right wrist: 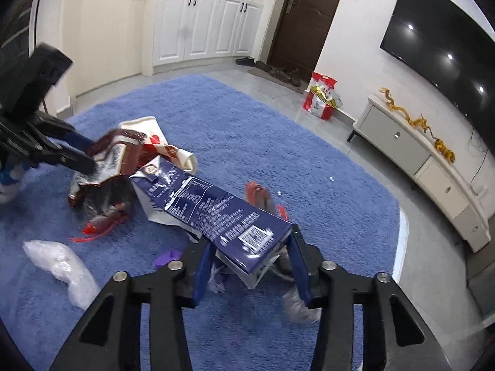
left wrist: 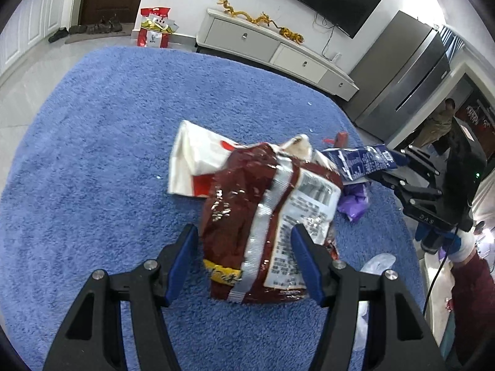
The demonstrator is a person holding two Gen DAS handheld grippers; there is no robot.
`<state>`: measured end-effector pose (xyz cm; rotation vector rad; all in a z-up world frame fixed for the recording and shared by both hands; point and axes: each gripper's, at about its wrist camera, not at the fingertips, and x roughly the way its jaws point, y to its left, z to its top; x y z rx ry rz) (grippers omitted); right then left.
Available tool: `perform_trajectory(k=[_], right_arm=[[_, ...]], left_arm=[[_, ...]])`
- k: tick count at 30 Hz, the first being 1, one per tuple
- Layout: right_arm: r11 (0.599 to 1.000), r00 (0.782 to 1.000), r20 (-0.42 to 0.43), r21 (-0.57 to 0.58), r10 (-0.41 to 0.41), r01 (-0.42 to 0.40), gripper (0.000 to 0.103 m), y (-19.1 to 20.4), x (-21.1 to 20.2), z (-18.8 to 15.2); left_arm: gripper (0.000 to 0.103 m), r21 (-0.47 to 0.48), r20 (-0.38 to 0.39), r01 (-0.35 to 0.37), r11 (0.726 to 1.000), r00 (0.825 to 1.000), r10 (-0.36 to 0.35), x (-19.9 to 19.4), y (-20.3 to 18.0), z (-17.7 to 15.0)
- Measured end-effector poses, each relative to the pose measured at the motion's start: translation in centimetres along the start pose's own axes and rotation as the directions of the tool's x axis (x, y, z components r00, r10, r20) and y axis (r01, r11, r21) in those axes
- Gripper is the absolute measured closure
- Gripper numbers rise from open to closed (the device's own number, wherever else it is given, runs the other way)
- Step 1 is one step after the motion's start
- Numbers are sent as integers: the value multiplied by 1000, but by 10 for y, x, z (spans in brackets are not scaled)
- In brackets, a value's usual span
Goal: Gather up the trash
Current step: 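Grasp the blue milk carton with the right tool while the left grasps the brown wrapper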
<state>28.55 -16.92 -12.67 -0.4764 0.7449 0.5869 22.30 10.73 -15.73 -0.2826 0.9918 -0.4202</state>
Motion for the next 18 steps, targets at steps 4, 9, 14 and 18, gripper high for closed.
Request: perform_trajectory(k=[4,9,14,18], right_arm=[[998,999,28,56,31,-33,67,2,-15,-4],[993,997,52,103,52,-57,70,16,-33,-10],[992,998,53,121,35,-41,70,30,-48,-18],[989,997,73,143,10,-20,70,37,-66,-20]], left_arm=[[45,6,15,15,1000,1000,-15,-1,-4,-3],[65,-2,27,48,999,998,-48,-7,-3,-10],[94,-1,45,85,996,995,-85,-20,-5,-13],[97,1,75,106,994,992,-106,-39,-9,-17]])
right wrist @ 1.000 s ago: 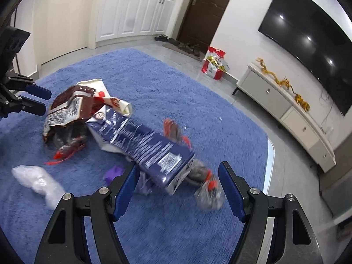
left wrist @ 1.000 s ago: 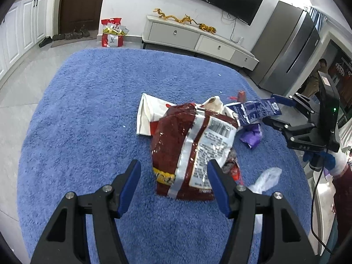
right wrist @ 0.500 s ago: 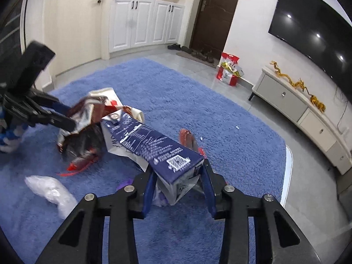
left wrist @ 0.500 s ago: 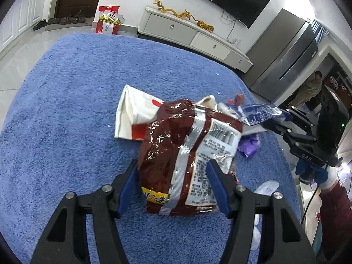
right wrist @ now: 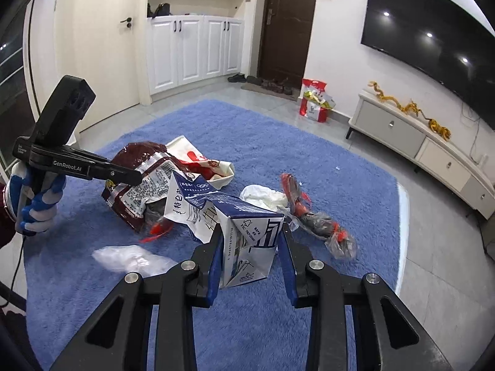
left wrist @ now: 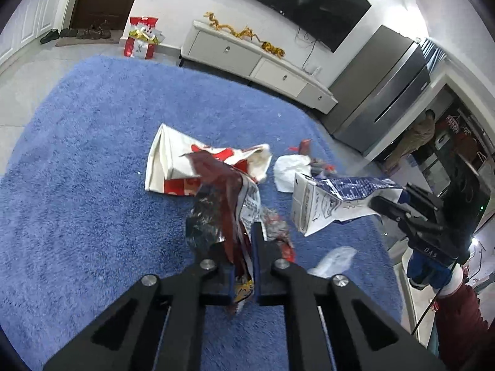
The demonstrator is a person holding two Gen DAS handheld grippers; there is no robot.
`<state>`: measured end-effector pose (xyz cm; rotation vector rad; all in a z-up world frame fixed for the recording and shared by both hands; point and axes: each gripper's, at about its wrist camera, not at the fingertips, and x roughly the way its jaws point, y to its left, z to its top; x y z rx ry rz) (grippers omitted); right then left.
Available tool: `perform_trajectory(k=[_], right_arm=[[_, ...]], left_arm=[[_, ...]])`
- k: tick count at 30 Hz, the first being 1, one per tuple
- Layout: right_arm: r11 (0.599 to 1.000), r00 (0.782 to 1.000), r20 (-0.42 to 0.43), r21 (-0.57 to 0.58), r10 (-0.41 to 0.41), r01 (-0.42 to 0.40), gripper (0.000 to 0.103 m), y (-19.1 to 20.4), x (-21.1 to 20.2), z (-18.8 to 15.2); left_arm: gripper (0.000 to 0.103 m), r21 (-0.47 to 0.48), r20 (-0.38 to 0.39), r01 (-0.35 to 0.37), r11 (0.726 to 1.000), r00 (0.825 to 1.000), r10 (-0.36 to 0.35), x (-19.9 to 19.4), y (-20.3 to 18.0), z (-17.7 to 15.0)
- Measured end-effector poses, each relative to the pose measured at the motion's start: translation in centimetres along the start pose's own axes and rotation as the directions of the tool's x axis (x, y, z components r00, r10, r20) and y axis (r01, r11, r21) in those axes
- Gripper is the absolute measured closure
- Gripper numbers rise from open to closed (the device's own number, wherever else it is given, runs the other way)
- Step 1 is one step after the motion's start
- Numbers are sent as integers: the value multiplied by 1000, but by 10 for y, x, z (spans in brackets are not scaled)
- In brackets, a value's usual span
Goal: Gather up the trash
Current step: 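Grasp the blue milk carton with the right tool while the left grasps the brown wrapper, then carry the milk carton and brown wrapper toward the trash bin with both tools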
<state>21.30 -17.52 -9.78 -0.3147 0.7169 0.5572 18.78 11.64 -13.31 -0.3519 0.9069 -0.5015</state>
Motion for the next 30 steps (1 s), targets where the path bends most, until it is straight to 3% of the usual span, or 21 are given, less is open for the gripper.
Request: perform_trajectory(k=[12,24,30], right_arm=[[993,992,95,89,-86,77,70,3,-75,-14],[977,985,100,177,-139,120,70,-8,-103,-48],[969,983,95,209,-154,131,70,-14,-108,-60]], left_arm=[[100,80,51,4,997,999,-8,-48,-36,0],[98,99,-36,-90,991,995,94,1,-42,-14],[103,76,-34,-76,994,996,79,12,-42,-12]])
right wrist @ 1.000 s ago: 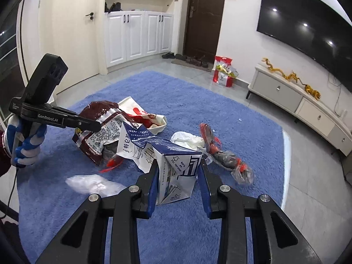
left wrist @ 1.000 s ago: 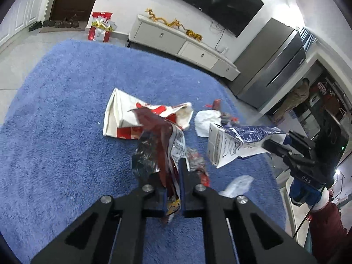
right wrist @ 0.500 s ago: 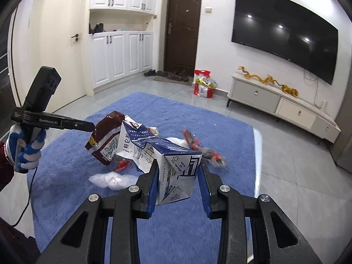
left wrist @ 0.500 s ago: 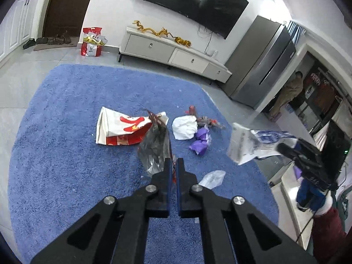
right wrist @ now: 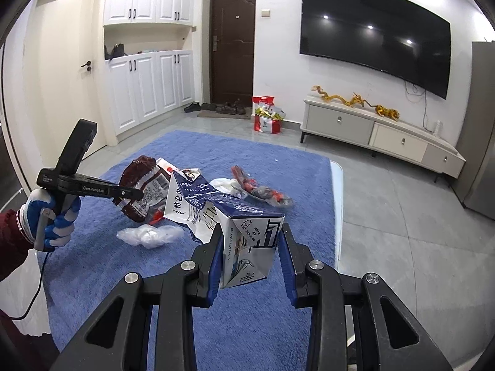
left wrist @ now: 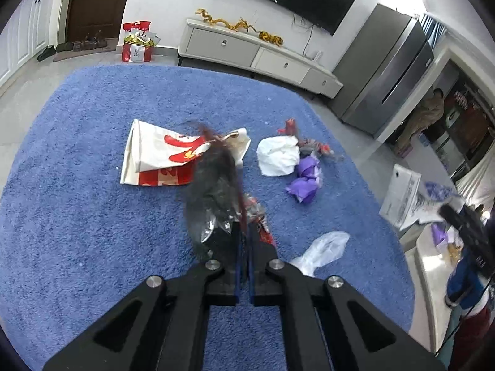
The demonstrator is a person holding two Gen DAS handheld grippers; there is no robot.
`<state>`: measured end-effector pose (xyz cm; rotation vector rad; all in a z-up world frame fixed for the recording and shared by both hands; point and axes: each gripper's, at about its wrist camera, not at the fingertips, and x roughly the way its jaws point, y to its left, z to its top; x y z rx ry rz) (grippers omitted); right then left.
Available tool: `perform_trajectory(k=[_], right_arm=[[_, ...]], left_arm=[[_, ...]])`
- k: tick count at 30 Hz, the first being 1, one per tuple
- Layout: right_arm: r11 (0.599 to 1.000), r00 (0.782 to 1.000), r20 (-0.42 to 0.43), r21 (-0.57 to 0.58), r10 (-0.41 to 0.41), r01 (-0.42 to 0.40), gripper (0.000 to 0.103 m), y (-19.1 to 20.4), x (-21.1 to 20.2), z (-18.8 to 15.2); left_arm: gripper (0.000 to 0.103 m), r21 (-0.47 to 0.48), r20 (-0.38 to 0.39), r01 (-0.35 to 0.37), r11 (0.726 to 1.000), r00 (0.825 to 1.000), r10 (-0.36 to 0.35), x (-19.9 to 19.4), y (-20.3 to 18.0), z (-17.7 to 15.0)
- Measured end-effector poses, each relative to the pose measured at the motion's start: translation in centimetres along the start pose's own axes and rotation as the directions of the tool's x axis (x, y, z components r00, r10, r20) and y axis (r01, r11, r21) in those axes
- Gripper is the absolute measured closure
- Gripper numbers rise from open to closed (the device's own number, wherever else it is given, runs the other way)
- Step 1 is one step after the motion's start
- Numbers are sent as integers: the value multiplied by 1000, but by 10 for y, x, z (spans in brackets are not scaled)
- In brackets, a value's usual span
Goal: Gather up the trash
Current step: 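Carry the milk carton and brown wrapper toward the trash bin with both tools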
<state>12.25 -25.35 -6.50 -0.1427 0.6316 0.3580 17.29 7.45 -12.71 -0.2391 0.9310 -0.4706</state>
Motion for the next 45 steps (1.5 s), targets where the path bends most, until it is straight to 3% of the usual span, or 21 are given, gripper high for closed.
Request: perform_trajectory(k=[12,17,23,35,45], right_arm=[[996,998,59,83,-33,28,70,-18,-37,-23],[988,994,72,138,-82,71,70,-38,-61,-42],[963,982,66,220,-177,159,70,-73,-99,-75],[873,935,-62,341,-349,349,70,-143,-130,-143],[796,867,-291,355,-405,490,70,-209,-94,-208]], left_arm=[[103,-31,109,72,997,992,-68,-68,-13,13],[103,39,110,114,993,987,-118,-83,-50,21],[103,135,72,161,978,982,-172,-73,-109,26],[103,315,-97,234,920,972,-214,9,-248,27],[103,458,-308,266,848,943,-129,135,-384,1]])
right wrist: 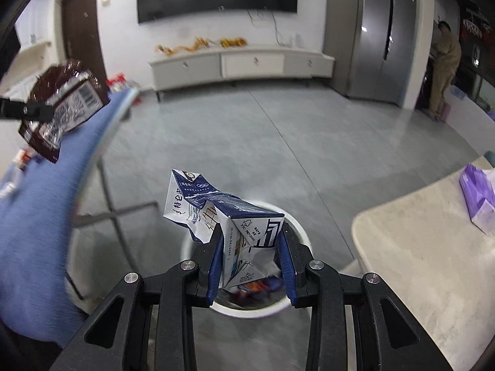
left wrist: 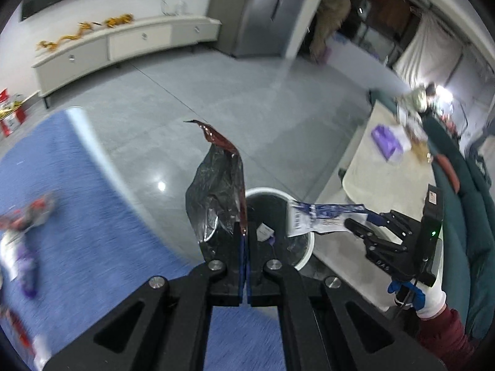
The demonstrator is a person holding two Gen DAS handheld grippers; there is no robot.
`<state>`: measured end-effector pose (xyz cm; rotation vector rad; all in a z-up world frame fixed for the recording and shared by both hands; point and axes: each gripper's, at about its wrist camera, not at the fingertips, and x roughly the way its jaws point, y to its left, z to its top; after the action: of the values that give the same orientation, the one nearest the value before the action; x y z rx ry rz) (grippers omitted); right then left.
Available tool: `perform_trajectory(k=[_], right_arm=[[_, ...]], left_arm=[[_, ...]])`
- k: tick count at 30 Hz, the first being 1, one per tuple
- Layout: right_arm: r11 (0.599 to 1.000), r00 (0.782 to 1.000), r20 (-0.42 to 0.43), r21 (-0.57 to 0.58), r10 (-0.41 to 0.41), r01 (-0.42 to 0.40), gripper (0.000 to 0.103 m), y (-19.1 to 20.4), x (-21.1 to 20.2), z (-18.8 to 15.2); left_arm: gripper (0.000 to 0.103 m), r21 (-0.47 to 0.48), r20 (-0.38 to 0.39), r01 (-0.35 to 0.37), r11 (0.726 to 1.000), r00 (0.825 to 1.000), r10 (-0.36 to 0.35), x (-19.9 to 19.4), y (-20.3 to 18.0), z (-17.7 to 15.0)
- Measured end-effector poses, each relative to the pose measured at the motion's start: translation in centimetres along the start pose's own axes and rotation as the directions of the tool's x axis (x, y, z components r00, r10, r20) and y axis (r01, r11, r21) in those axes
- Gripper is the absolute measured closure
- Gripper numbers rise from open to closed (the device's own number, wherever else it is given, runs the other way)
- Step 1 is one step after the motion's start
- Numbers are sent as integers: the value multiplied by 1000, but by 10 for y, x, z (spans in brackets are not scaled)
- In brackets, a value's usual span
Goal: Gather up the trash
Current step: 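Carry the milk carton and brown wrapper toward the trash bin with both tools, then open both tools over the bin to drop the carton and wrapper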
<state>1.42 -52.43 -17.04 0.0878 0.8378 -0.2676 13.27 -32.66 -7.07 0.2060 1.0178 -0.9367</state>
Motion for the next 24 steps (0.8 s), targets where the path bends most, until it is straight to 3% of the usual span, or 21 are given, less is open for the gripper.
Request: perform_trajectory(k=[7,16,19,21,24], right_arm=[[999,993,-114,-11,-34,33,70,-15,57,-7],[998,984,-174,31,-46,52,66,-27,111,-19],[998,983,-175,32,-52,58,55,-26,112,-21],[998,984,-171,33,-56,62,53,-26,108,-23],[997,985,-160,38,-63,70,47,-26,97,-25]], left_arm=[[102,6,-125,30,1000,992,-29,97,-37,23],[99,-91,-203,64,994,976,-81,176,-33,34],[85,-117,-209,73,990,973,-97,182,-28,31],[65,-122,-193,76,990,976,-99,176,-25,29],[63,-119,-163,84,989,981,-103,160,-23,28]])
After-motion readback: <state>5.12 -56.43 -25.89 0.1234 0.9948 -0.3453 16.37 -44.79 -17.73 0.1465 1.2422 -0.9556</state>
